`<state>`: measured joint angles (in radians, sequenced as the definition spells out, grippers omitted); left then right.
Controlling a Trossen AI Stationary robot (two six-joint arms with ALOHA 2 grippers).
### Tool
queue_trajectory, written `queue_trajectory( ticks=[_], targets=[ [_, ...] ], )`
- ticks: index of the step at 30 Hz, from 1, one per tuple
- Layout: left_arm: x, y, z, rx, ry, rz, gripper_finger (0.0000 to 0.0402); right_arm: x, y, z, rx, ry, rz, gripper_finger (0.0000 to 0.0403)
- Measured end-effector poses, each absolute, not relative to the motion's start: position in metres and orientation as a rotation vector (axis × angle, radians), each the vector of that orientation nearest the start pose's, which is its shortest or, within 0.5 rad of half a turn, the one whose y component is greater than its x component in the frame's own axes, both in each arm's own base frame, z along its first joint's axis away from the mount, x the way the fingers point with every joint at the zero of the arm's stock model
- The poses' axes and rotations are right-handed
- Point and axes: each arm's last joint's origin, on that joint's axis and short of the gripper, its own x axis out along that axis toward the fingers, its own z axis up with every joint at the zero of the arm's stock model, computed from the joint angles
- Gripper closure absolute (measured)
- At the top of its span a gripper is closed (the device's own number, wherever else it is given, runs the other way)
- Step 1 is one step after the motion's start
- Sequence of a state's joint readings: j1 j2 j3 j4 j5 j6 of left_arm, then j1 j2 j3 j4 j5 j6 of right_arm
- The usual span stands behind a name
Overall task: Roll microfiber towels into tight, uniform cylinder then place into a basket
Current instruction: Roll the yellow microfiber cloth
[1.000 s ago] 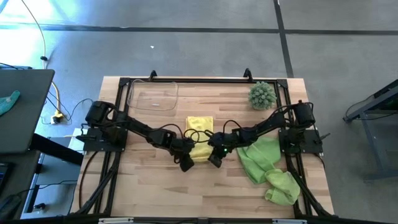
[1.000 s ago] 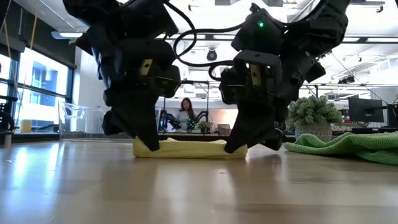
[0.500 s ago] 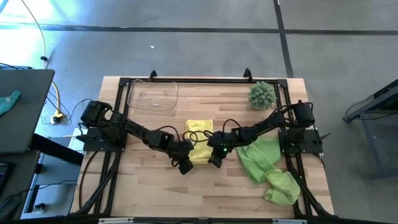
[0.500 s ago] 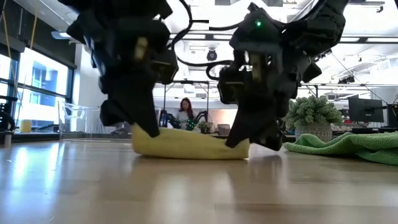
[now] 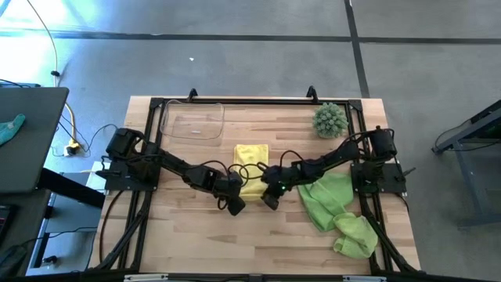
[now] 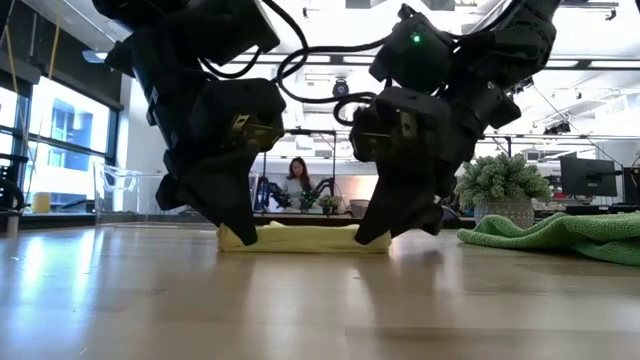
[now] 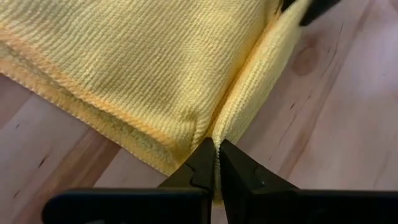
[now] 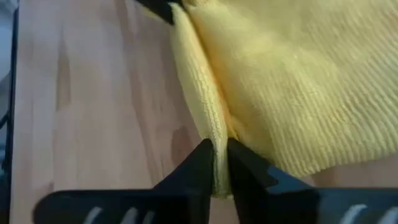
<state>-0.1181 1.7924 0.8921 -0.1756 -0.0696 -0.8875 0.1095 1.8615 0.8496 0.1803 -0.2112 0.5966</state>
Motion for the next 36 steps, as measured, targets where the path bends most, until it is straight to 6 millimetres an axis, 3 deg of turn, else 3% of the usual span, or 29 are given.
queue_trajectory(
  ticks=[5, 10, 14, 18, 22, 30, 36],
  targets=[
    [0.321, -0.036, 0.121, -0.696, 1.013, 0.436, 0.0394, 0.330, 0.039, 0.123, 0.571, 0.949, 0.165, 0.0296],
    [0.320, -0.036, 0.120, -0.710, 1.009, 0.448, 0.0394, 0.317, 0.043, 0.141, 0.485, 0.995, 0.164, 0.0285],
    [0.321, -0.036, 0.120, -0.717, 1.007, 0.452, 0.0394, 0.318, 0.069, 0.147, 0.183, 0.877, 0.262, 0.0285],
    [0.321, -0.036, 0.120, -0.717, 1.005, 0.453, 0.0394, 0.321, 0.093, 0.140, -0.123, 0.780, 0.271, 0.0285],
    [0.321, -0.036, 0.120, -0.715, 1.006, 0.454, 0.0394, 0.324, 0.106, 0.136, -0.268, 0.703, 0.244, 0.0284],
    [0.321, -0.036, 0.120, -0.715, 1.005, 0.453, 0.0394, 0.329, 0.101, 0.115, -0.288, 0.748, 0.178, 0.0284],
    [0.321, -0.036, 0.120, -0.717, 1.003, 0.453, 0.0394, 0.332, 0.097, 0.116, -0.285, 0.726, 0.139, 0.0283]
  ],
)
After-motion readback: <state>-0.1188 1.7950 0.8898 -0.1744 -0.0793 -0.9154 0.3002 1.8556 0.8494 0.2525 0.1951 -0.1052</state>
